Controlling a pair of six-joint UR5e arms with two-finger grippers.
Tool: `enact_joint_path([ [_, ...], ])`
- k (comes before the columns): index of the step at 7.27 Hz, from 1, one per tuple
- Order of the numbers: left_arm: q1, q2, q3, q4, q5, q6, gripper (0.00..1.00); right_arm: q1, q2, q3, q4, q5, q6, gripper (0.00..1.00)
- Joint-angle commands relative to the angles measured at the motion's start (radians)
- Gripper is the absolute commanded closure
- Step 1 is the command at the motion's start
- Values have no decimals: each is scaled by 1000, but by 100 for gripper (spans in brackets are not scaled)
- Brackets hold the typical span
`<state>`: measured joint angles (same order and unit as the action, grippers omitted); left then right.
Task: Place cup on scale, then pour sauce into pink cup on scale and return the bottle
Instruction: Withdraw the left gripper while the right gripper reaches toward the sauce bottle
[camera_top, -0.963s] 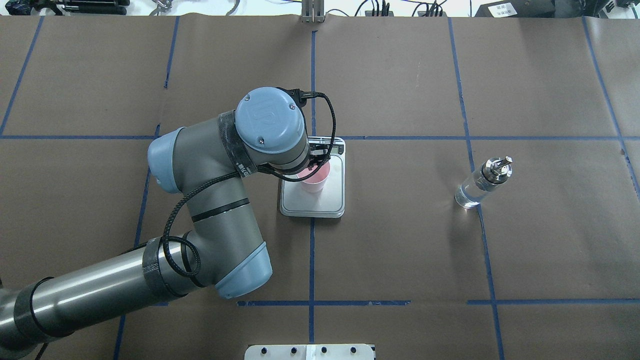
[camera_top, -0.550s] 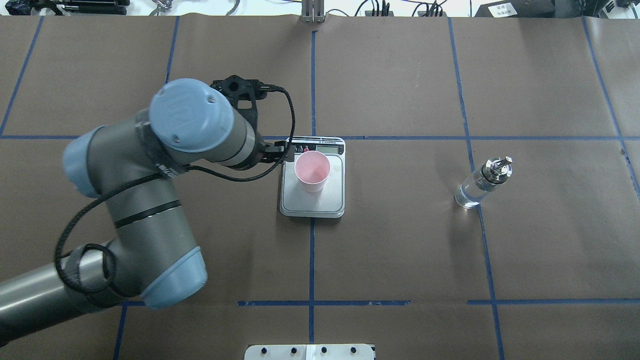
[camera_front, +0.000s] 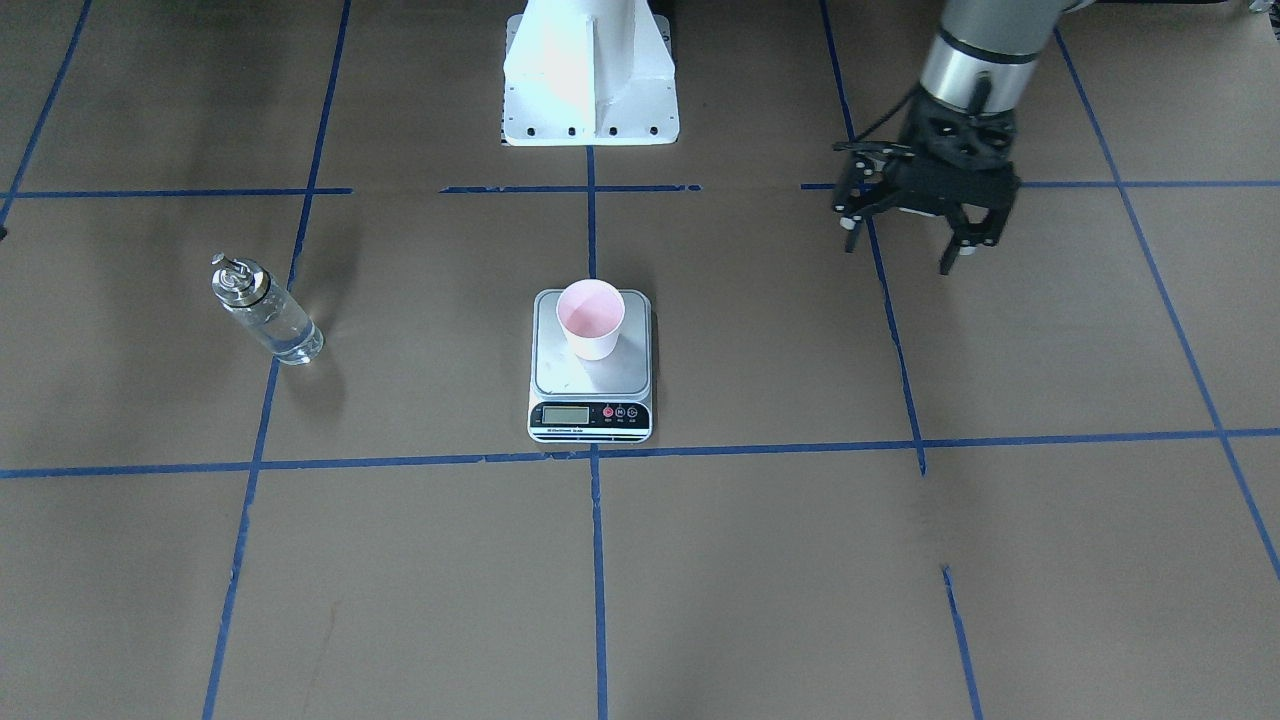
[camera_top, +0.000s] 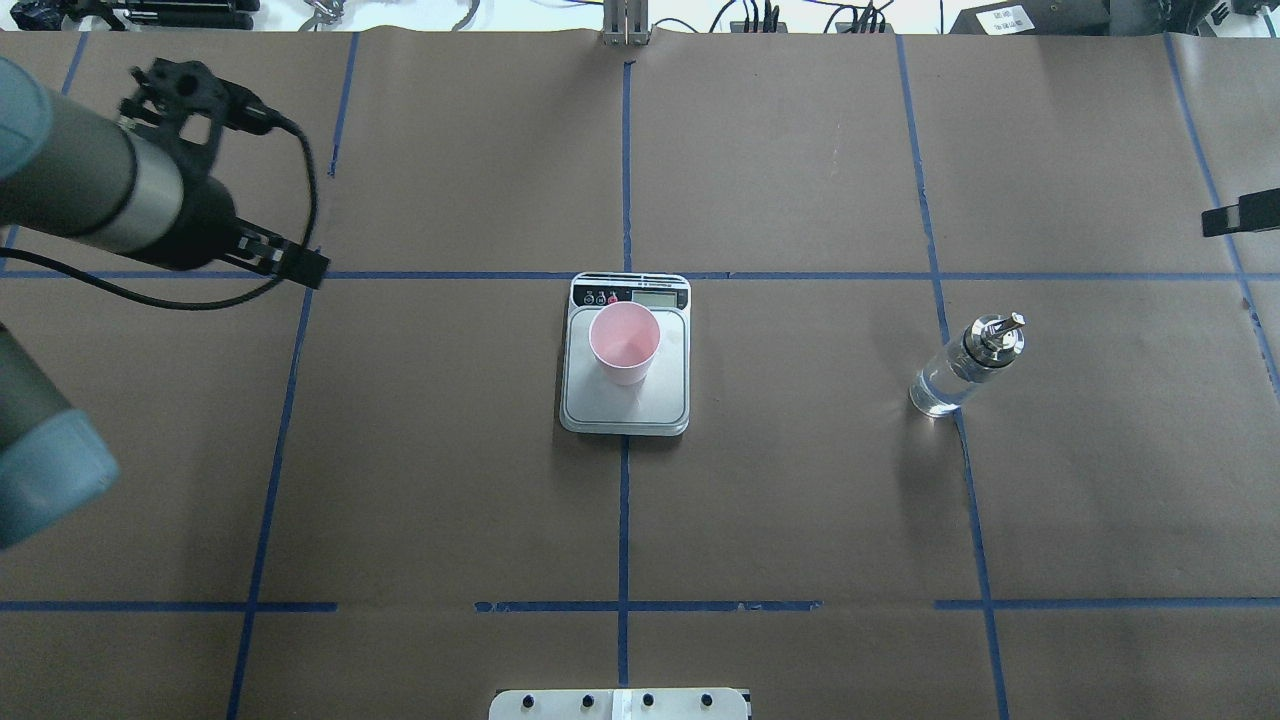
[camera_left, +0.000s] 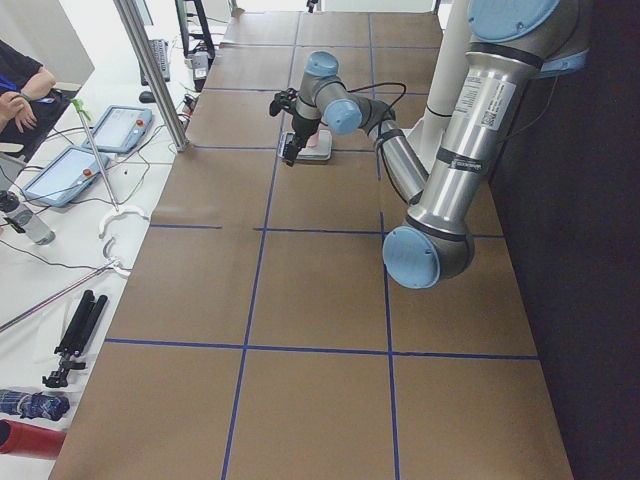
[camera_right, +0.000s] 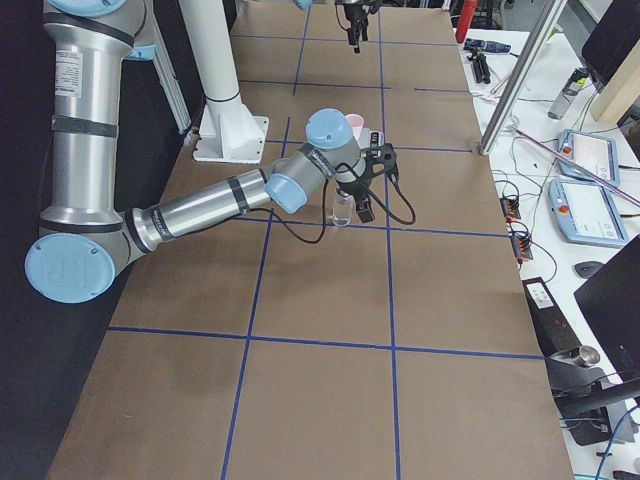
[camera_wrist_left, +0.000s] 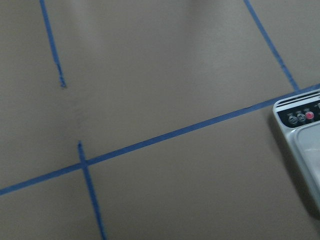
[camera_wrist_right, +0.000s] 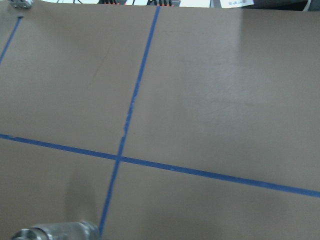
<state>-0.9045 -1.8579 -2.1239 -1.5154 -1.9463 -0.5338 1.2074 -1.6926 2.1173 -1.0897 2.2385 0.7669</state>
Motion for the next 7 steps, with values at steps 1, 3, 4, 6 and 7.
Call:
enact_joint_path([
  [1,-323,165,42,-5,-135,460,0,-342,-16,151,20,-336,338,0],
  [3,-468,236,123,-5,-184,522,0,-616,-73,222,16,-683,465,0],
  [4,-505,244,142,-6,-186,523,0,-741,-106,228,16,-873,517,0],
  [6,-507,249,136,-6,-186,520,0,-958,-169,199,28,-1221,624,0],
  [7,-507,249,136,-6,-186,519,0,-992,-159,155,30,-1300,637,0],
])
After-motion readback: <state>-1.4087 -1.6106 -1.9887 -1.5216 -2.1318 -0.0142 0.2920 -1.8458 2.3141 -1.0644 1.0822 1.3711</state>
